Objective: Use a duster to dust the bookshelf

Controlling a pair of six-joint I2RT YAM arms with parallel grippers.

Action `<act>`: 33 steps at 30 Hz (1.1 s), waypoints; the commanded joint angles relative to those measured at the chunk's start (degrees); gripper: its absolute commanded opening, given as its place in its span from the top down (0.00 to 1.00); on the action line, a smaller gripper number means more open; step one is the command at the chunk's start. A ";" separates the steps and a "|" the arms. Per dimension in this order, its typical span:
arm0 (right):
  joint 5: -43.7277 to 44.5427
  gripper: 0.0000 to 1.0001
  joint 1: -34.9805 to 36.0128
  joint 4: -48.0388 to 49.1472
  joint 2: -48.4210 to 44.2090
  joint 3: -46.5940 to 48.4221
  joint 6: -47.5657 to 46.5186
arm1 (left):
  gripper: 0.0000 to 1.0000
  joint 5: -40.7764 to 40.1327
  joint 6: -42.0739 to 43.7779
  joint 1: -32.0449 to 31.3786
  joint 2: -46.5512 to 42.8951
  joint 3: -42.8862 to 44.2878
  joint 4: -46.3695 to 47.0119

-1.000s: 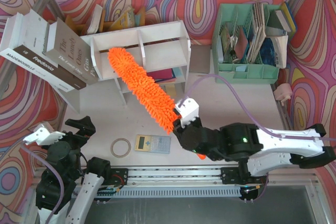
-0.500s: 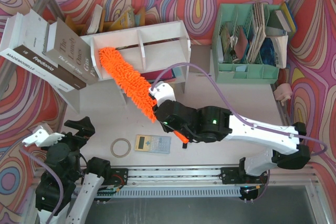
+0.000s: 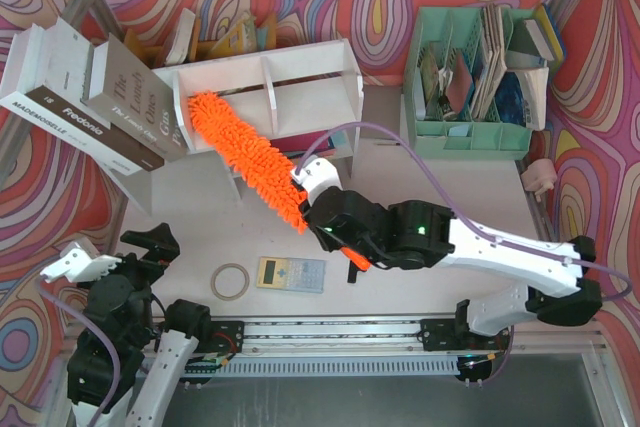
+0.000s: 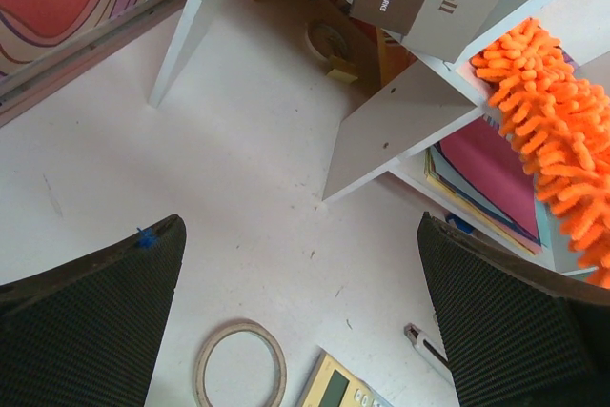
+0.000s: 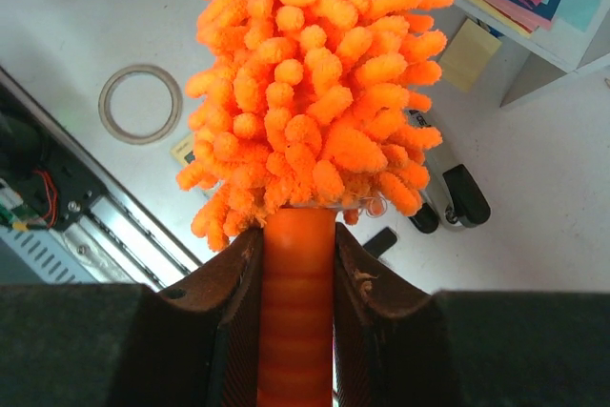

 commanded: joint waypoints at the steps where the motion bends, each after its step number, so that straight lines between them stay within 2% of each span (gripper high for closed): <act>1: -7.50 1.00 0.70 -2.22 -5.63 -1.64 -4.70 | 0.01 -0.94 -0.26 0.43 -0.32 -0.20 -0.60; 9: -9.35 1.00 0.67 -8.77 -12.27 -3.19 -6.86 | 0.02 -0.67 -0.04 0.68 0.35 -0.20 -0.45; 19: -0.91 1.00 0.38 0.47 -8.85 -4.80 -6.95 | 0.02 -0.60 -0.08 0.78 0.28 -0.20 -0.45; 31: 0.76 1.00 -4.63 8.67 -2.27 -2.15 -10.01 | 0.01 -0.29 -0.03 0.78 0.34 -0.20 -0.36; 33: -1.59 1.00 -4.71 9.02 -2.19 -2.73 -11.73 | 0.01 -0.41 -0.02 0.78 0.18 -0.20 -0.41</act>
